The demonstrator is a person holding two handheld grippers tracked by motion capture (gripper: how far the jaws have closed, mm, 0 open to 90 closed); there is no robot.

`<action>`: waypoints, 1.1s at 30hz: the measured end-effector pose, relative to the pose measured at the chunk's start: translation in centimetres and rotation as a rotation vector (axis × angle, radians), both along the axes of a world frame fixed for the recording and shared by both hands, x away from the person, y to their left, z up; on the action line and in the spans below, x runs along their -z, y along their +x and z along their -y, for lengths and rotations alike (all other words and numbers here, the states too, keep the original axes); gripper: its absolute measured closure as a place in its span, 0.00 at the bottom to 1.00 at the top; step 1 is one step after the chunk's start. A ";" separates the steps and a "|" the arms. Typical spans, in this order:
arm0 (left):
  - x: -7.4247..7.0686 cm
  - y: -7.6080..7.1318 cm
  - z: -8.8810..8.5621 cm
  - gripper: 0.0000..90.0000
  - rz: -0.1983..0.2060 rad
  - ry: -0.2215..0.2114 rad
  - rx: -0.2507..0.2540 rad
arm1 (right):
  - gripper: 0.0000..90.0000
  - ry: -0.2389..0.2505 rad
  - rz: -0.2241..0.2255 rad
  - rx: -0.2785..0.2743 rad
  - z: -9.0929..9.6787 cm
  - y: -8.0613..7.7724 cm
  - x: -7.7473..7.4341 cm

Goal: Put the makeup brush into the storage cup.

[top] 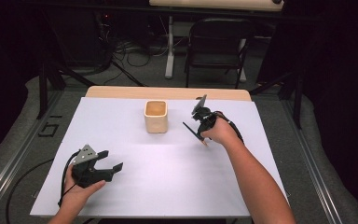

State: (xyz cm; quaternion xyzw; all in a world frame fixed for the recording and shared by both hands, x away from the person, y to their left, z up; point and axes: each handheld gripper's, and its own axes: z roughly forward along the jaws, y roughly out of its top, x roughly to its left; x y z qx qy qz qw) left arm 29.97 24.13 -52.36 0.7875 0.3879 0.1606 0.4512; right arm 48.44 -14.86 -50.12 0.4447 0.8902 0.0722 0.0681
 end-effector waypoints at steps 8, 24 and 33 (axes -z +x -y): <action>0.1 0.0 0.0 0.24 -0.003 -0.001 0.000 | 0.71 -0.056 -0.041 -0.059 -0.4 0.3 0.4; 0.1 0.1 0.0 0.24 -0.004 0.002 0.001 | 0.82 -0.058 -0.066 -0.082 -0.8 0.8 1.7; 0.1 0.1 0.0 0.24 -0.004 0.004 0.002 | 0.84 -0.045 -0.063 -0.069 -1.1 0.8 2.2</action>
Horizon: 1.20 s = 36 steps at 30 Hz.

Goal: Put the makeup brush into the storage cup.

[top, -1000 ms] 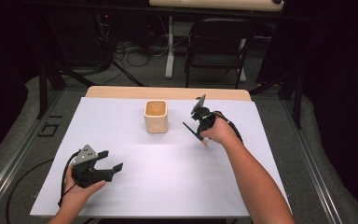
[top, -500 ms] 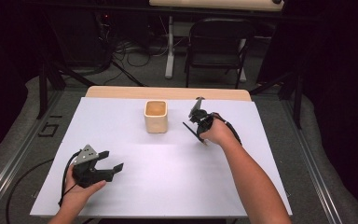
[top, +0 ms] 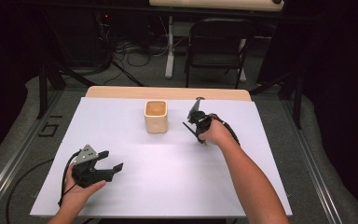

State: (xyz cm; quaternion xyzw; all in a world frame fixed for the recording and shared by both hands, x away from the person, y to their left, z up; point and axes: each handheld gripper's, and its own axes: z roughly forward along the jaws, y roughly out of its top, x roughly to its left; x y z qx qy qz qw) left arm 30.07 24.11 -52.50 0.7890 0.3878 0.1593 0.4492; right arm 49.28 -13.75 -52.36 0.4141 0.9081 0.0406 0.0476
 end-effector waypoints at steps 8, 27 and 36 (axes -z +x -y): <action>0.0 0.0 0.0 0.24 -0.001 0.000 0.001 | 0.87 -0.023 -0.023 -0.001 -0.2 0.2 0.1; 0.0 0.0 0.0 0.25 0.001 0.001 0.001 | 0.93 0.005 -0.032 0.024 -0.3 0.1 0.2; 0.0 0.0 0.0 0.25 0.001 0.003 0.003 | 0.93 -0.003 -0.037 0.022 -0.3 0.1 0.2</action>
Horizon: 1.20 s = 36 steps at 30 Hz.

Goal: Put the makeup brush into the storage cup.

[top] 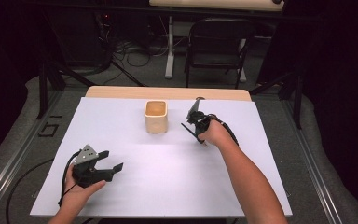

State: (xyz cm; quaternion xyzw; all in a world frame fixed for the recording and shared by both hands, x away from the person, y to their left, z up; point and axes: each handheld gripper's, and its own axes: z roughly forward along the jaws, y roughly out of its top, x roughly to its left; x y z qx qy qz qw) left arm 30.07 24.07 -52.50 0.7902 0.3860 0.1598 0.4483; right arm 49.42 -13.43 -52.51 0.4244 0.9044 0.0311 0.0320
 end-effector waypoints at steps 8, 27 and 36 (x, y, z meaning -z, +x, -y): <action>0.0 0.0 0.1 0.25 0.000 0.001 0.005 | 0.93 -0.029 0.009 -0.008 0.1 0.0 -0.1; 0.0 -0.1 0.4 0.27 0.006 0.007 0.012 | 0.94 0.007 0.056 -0.081 0.8 -2.2 -3.1; 0.0 -0.2 0.7 0.29 0.011 0.027 0.019 | 0.94 -0.019 0.055 -0.163 0.4 -3.6 -4.3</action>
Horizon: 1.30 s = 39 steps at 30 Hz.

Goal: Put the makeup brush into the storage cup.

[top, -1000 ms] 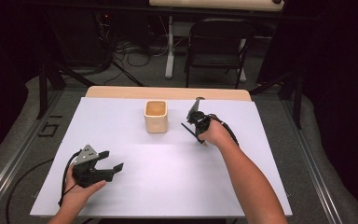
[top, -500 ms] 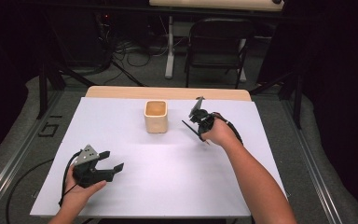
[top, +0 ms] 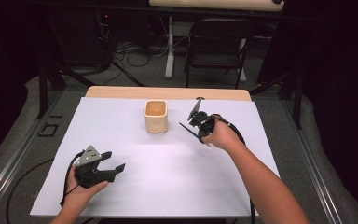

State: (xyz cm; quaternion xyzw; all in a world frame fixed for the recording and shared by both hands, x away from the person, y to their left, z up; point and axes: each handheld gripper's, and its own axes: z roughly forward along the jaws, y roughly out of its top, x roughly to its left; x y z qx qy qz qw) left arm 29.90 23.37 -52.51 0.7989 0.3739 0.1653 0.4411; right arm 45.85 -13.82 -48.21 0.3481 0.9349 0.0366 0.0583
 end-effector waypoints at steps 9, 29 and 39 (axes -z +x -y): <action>-0.1 -0.1 0.4 0.30 0.012 0.028 0.004 | 0.94 0.017 0.009 -0.037 -0.6 -1.5 0.0; -0.3 -0.2 1.1 0.31 0.031 0.079 0.016 | 0.94 -0.004 0.021 -0.210 -2.5 -4.5 -0.6; -0.3 -0.4 1.6 0.34 0.043 0.110 0.030 | 0.94 0.011 0.012 -0.327 -3.7 -5.8 -0.6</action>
